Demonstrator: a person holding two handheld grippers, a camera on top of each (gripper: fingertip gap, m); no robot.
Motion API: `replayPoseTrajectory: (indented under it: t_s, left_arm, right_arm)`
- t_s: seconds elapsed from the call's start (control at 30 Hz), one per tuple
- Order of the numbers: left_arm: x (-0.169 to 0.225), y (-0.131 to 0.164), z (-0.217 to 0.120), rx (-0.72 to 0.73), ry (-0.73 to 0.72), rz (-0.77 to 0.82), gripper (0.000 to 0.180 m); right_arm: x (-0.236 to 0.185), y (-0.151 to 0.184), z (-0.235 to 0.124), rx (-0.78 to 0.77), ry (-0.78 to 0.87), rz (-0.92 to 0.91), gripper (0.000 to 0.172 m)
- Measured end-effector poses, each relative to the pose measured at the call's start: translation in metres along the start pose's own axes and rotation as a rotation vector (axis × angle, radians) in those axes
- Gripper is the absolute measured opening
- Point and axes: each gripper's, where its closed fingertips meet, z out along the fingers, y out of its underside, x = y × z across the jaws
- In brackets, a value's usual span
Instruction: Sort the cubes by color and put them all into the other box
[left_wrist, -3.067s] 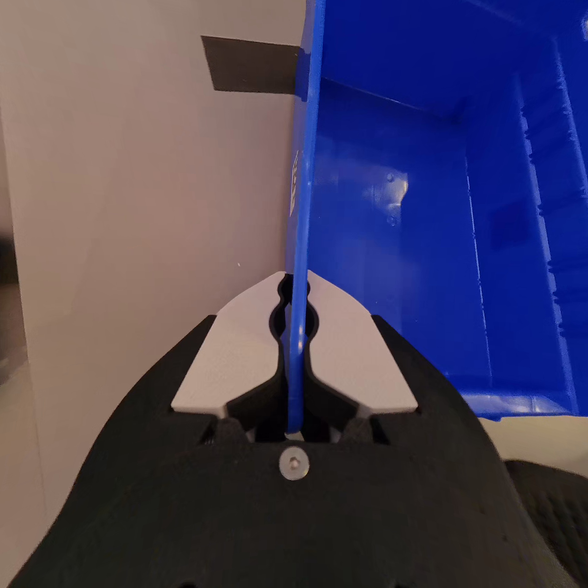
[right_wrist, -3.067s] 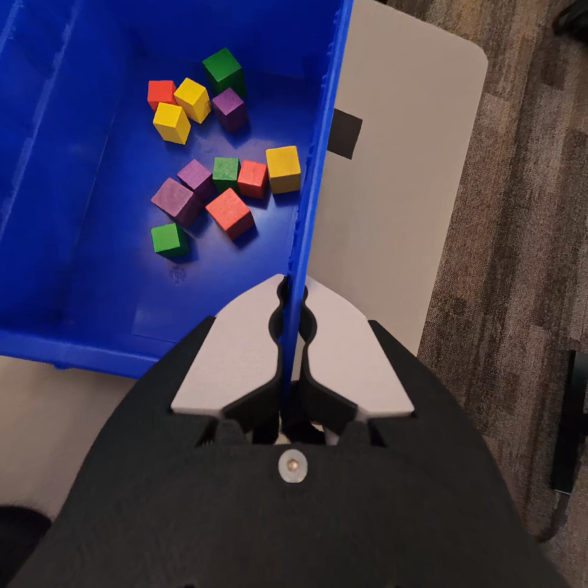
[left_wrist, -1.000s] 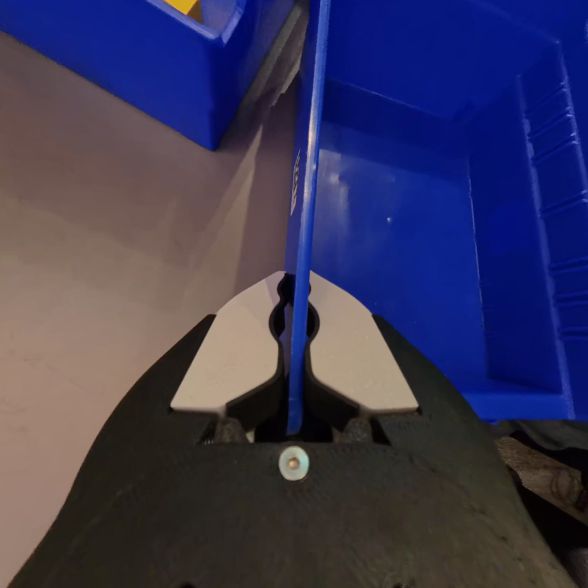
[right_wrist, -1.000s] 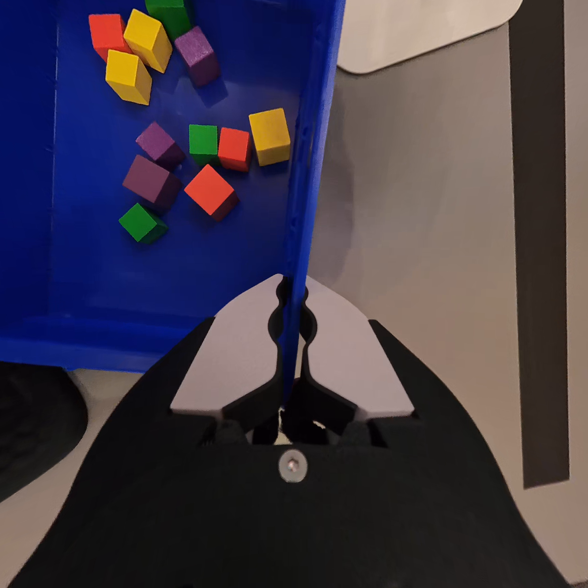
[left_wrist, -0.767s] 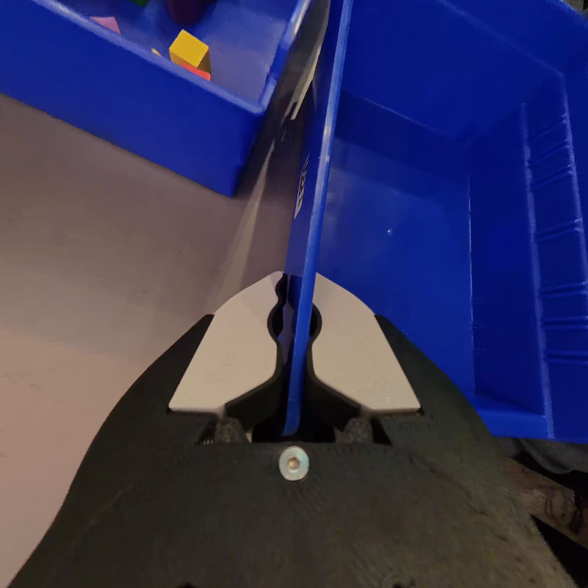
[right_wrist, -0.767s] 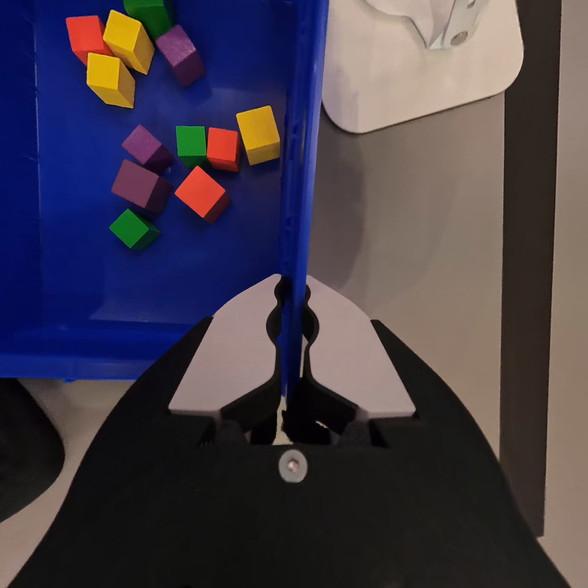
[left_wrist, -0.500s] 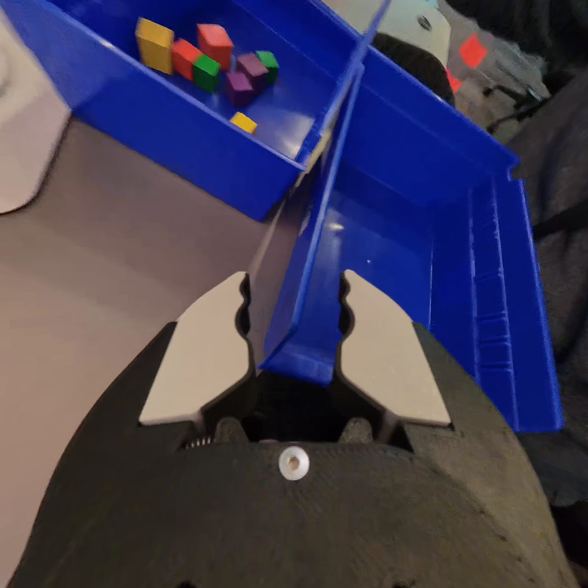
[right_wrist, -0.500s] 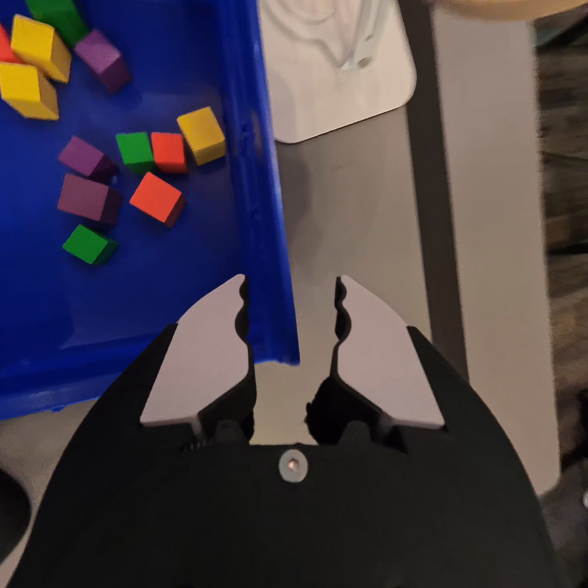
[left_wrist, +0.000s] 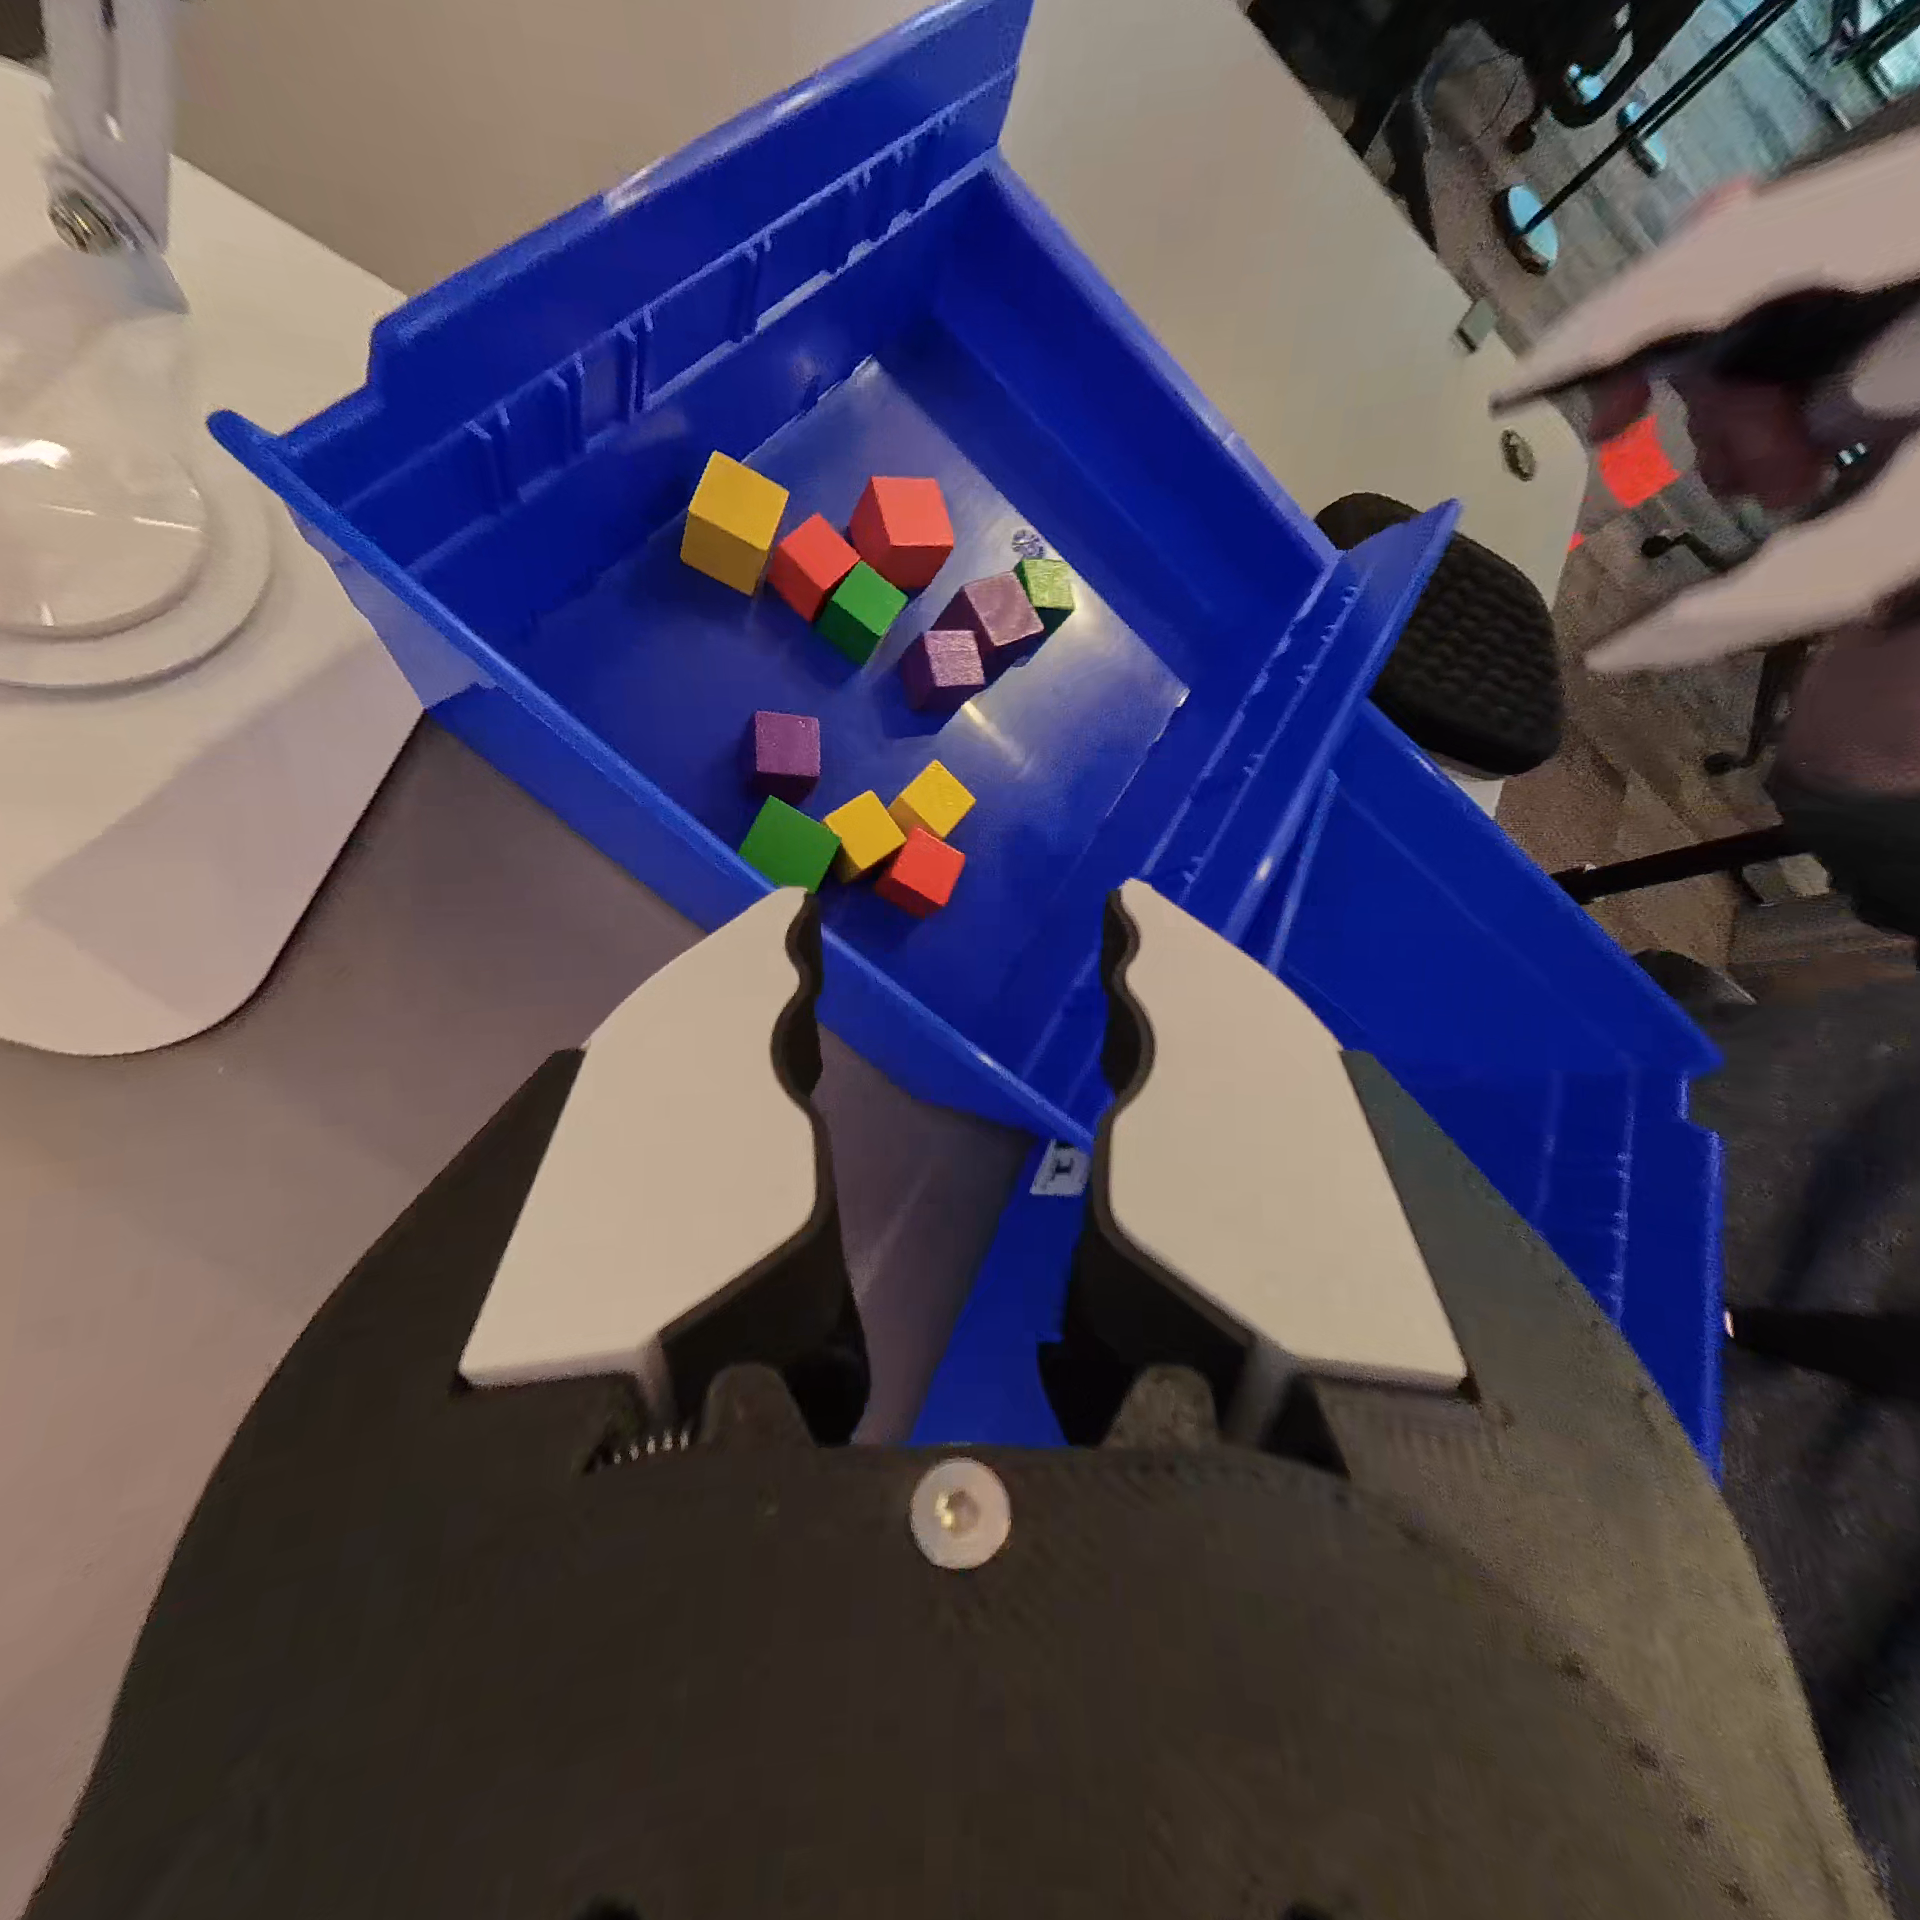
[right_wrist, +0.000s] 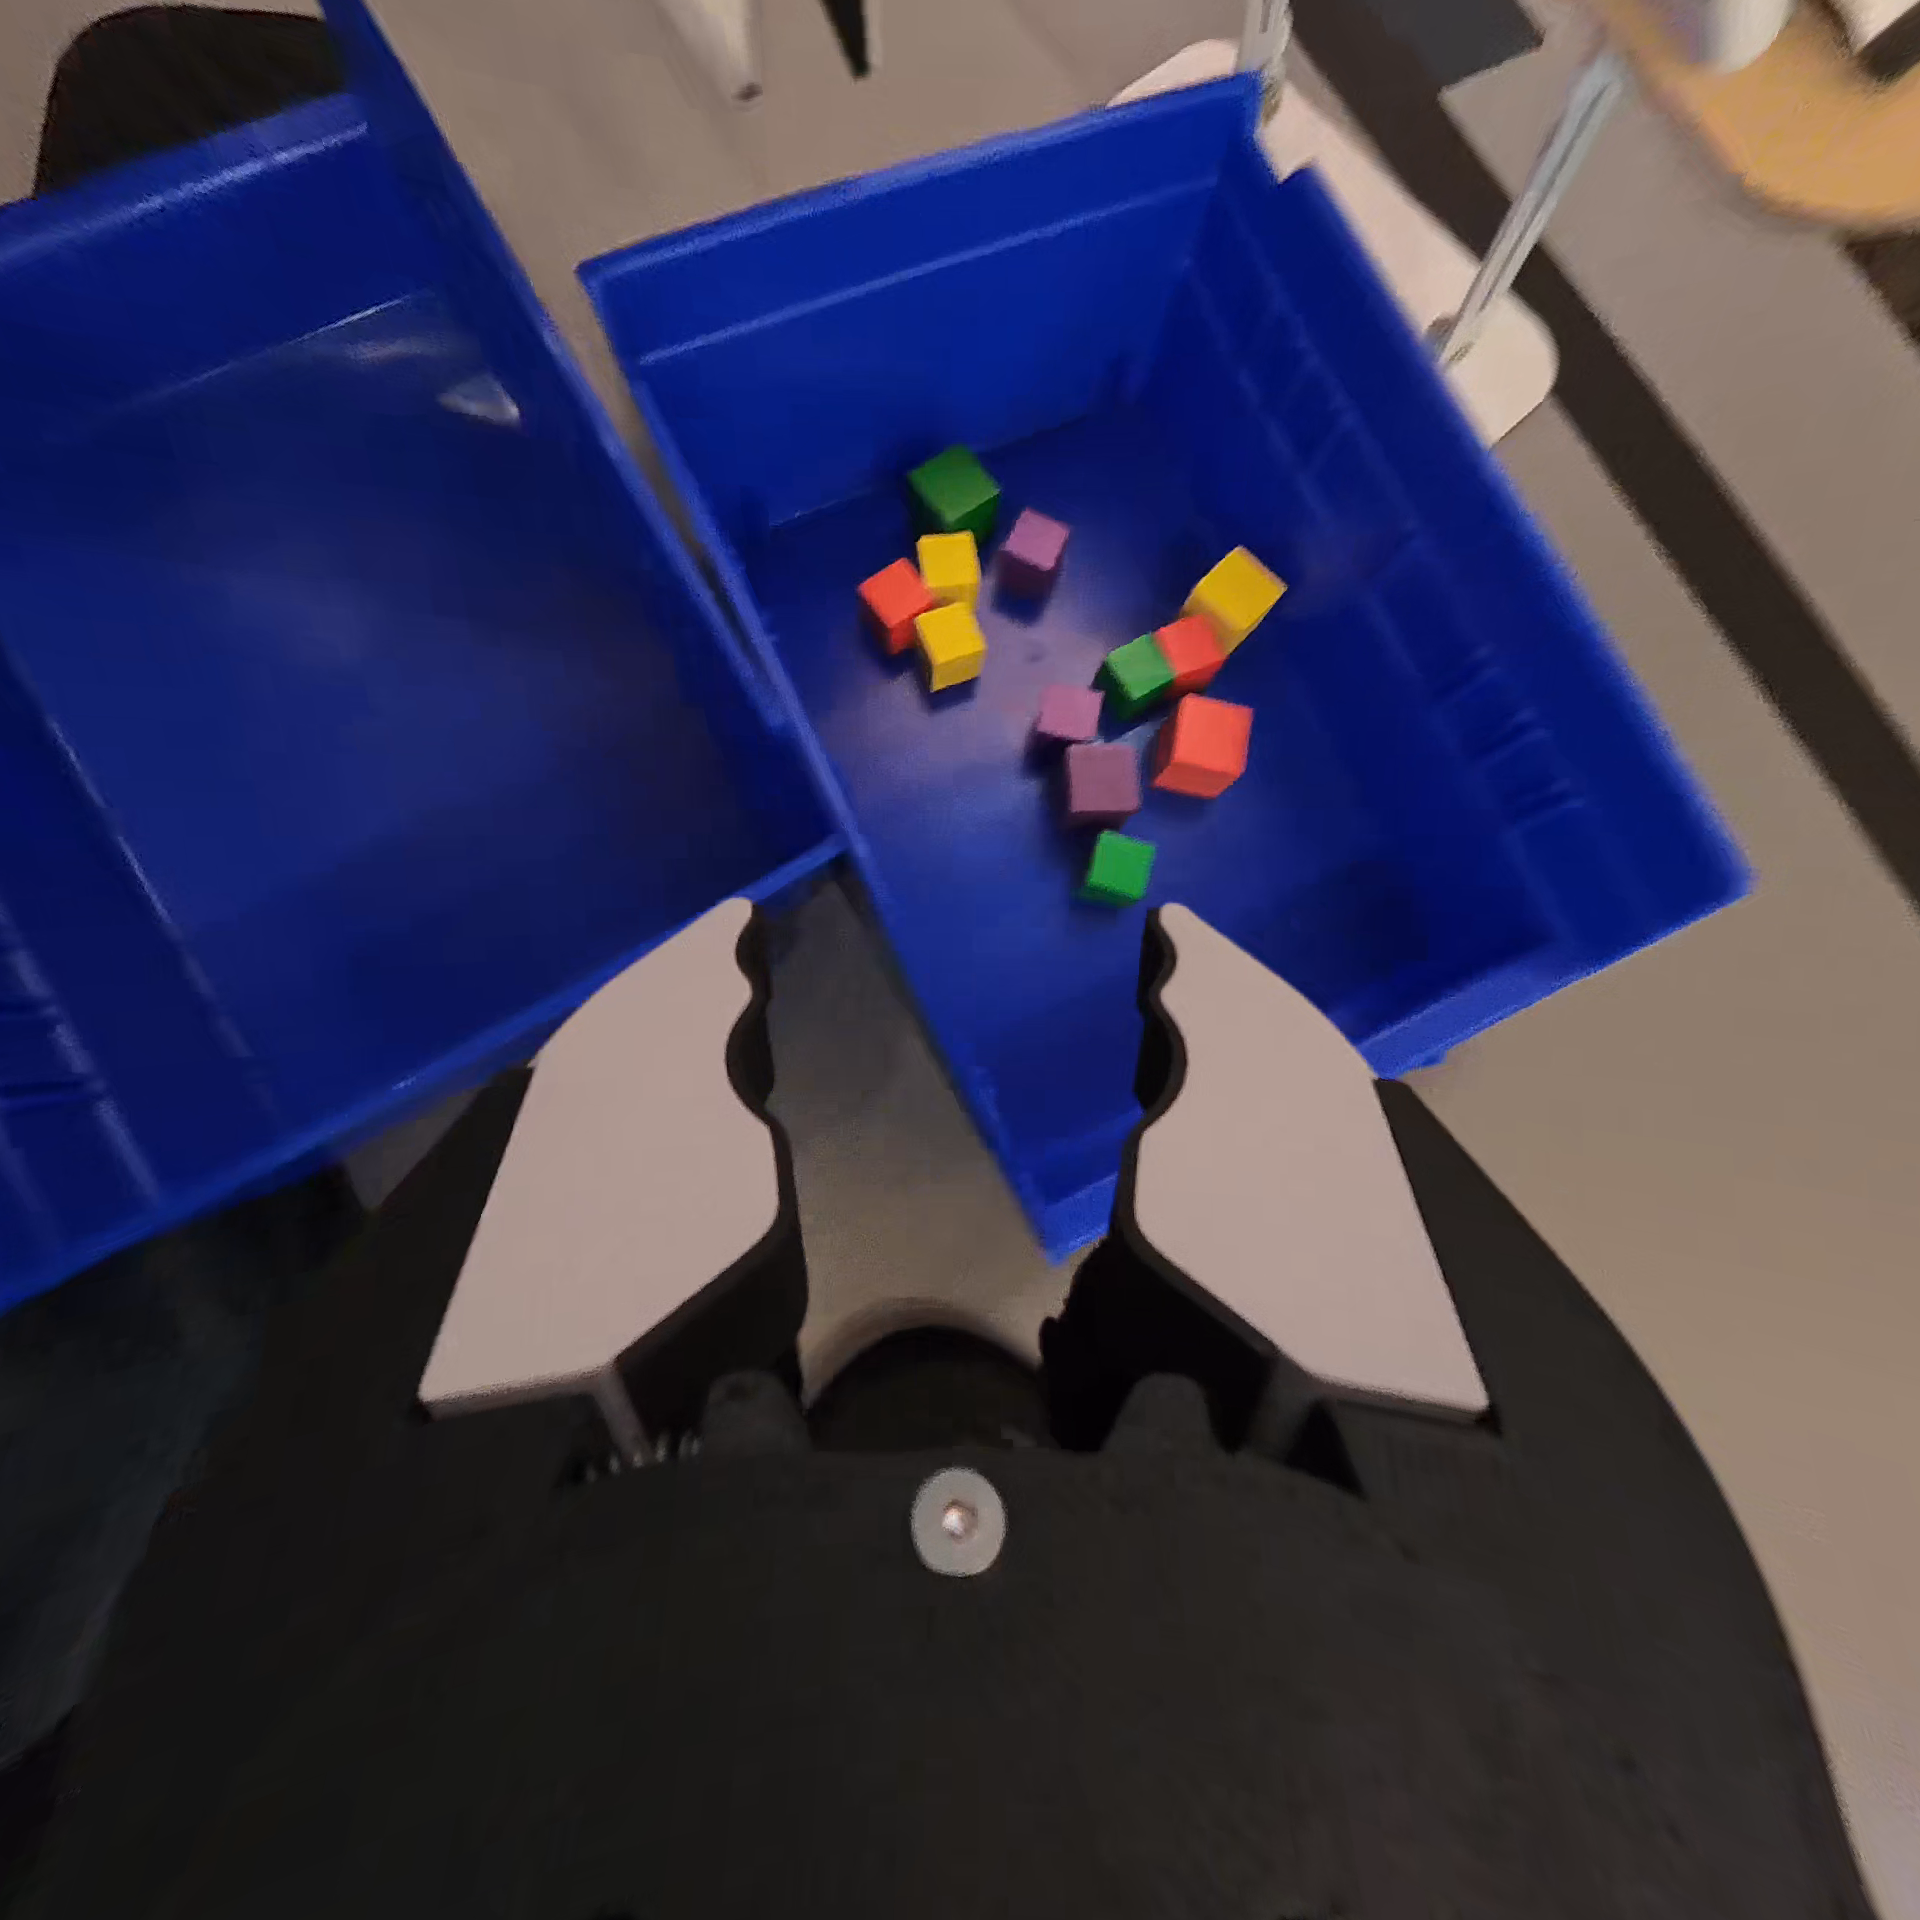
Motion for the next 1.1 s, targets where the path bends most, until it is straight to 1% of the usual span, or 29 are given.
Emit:
replayPoseTrajectory:
  t_s: [0.03,0.07,0.1,0.13,0.2,0.27,0.33,0.4,0.43,0.47,0.57,0.63,0.67,0.73,0.8,0.87,0.97,1.03,1.07,1.1]
  left_arm:
    - [-0.004,0.0,0.007,-0.013,0.001,-0.015,0.049]
    - [-0.006,0.0,0.014,-0.023,0.004,-0.027,0.043]
    - [-0.008,0.001,0.02,-0.037,0.011,-0.036,0.041]
    - [-0.007,0.002,0.026,-0.051,0.031,-0.044,0.035]
    - [-0.003,0.002,0.033,-0.062,0.069,-0.062,0.034]
    - [-0.002,0.002,0.037,-0.067,0.059,-0.052,0.038]
    - [-0.001,0.003,0.038,-0.078,0.032,-0.032,0.041]
    - [-0.004,0.0,0.036,-0.062,0.014,-0.037,0.043]
    - [-0.007,-0.002,0.035,-0.048,0.001,-0.037,0.043]
    - [-0.008,-0.003,0.033,-0.036,-0.004,-0.036,0.046]
    - [-0.016,-0.016,0.017,0.04,-0.039,-0.048,0.055]
    - [-0.023,-0.019,0.01,0.06,-0.052,-0.065,0.057]
    - [-0.025,-0.018,0.011,0.046,-0.043,-0.084,0.059]
    - [-0.027,-0.006,0.022,-0.028,-0.048,-0.098,0.064]
    - [-0.03,0.001,0.033,-0.071,-0.056,-0.106,0.062]
    - [-0.034,0.009,0.04,-0.122,-0.081,-0.093,0.057]
    - [-0.041,0.021,0.047,-0.206,-0.116,-0.063,0.043]
    - [-0.04,0.023,0.049,-0.212,-0.096,-0.068,0.034]
    - [-0.04,0.023,0.049,-0.215,-0.086,-0.065,0.033]
    - [-0.041,0.024,0.049,-0.215,-0.083,-0.063,0.032]
  right_arm:
    - [-0.01,0.007,0.003,-0.016,0.003,0.028,0.069]
    - [-0.02,0.013,0.006,-0.019,-0.003,0.059,0.069]
    - [-0.032,0.017,0.01,-0.021,-0.023,0.091,0.069]
    - [-0.043,0.023,0.015,-0.033,-0.045,0.112,0.071]
    - [-0.059,0.034,0.028,-0.077,-0.051,0.13,0.072]
    - [-0.075,0.041,0.039,-0.105,-0.085,0.154,0.072]
    - [-0.08,0.043,0.046,-0.109,-0.076,0.171,0.072]
    - [-0.083,0.044,0.051,-0.115,-0.074,0.187,0.063]
    - [-0.083,0.048,0.054,-0.136,-0.069,0.177,0.062]
    - [-0.083,0.043,0.055,-0.114,-0.067,0.192,0.056]
    - [-0.082,0.044,0.055,-0.133,-0.052,0.17,0.055]
    - [-0.084,0.043,0.055,-0.138,-0.066,0.162,0.05]
    - [-0.085,0.043,0.055,-0.142,-0.068,0.155,0.049]
    - [-0.084,0.043,0.055,-0.15,-0.067,0.14,0.05]
    - [-0.085,0.043,0.055,-0.157,-0.071,0.126,0.048]
    - [-0.086,0.043,0.055,-0.155,-0.074,0.118,0.045]
    - [-0.087,0.042,0.055,-0.154,-0.067,0.103,0.041]
    - [-0.087,0.042,0.055,-0.156,-0.066,0.096,0.041]
    - [-0.087,0.042,0.055,-0.157,-0.066,0.088,0.041]
    - [-0.086,0.043,0.055,-0.159,-0.061,0.078,0.036]
